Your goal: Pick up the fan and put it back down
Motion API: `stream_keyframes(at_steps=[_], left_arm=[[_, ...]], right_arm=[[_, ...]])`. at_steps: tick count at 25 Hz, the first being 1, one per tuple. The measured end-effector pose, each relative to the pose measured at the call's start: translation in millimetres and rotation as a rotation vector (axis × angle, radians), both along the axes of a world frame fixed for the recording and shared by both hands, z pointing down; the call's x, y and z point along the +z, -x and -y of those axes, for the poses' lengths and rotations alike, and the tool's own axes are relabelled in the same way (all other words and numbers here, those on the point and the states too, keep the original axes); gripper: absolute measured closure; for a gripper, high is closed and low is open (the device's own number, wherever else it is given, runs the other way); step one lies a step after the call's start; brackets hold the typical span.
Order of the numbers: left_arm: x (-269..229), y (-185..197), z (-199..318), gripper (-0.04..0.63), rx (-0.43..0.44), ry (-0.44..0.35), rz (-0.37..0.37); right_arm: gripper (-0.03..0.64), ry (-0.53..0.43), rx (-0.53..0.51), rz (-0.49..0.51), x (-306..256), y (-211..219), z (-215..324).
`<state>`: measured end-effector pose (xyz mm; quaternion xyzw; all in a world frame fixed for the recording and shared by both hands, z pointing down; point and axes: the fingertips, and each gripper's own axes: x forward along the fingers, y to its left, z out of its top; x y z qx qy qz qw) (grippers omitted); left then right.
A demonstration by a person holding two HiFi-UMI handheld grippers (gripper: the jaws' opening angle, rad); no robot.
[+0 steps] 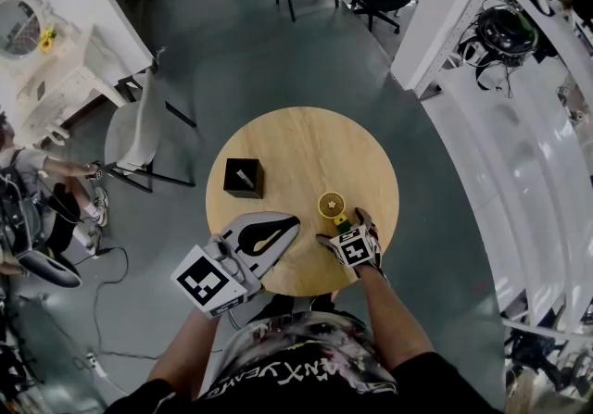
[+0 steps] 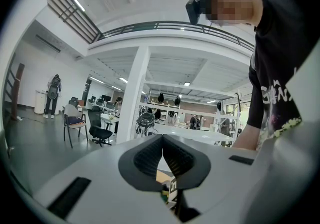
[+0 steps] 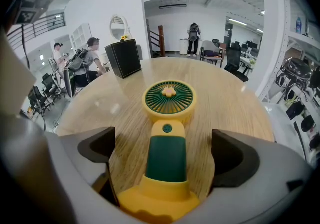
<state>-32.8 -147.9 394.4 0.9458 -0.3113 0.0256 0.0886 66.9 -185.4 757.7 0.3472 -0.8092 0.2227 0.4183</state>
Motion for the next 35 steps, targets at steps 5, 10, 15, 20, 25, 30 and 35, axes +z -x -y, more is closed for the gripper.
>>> stream_keyframes(at_steps=[5, 10, 15, 20, 25, 30, 35], left_arm=[[-1, 2, -2, 0.577, -0.004, -0.001, 0.0], [1, 3, -4, 0.577, -0.006, -0.002, 0.0], [-1, 3, -3, 0.577, -0.004, -0.004, -0.002], [-2, 3, -4, 0.577, -0.001, -0.005, -0.002], [-5, 1, -5, 0.577, 0.003, -0.007, -0.002], [-6, 1, -6, 0.577, 0.006, -0.011, -0.002], [-5, 3, -7, 0.577, 0.009, -0.013, -0.001]], right_arm=[[0.04, -0.002, 0.008, -0.016, -1, -2, 1], [0.054, -0.006, 0.0, -0.013, 2, -1, 1], [0.082, -0.01, 0.005, -0.023, -2, -3, 0], [0.139, -0.018, 0.001, -0.019, -3, -2, -2], [0.264, -0.011, -0.022, -0.02, -7, -3, -5], [0.433, -0.021, -0.061, -0.024, -11, 6, -13], [0.433, -0.014, -0.069, -0.025, -10, 8, -16]])
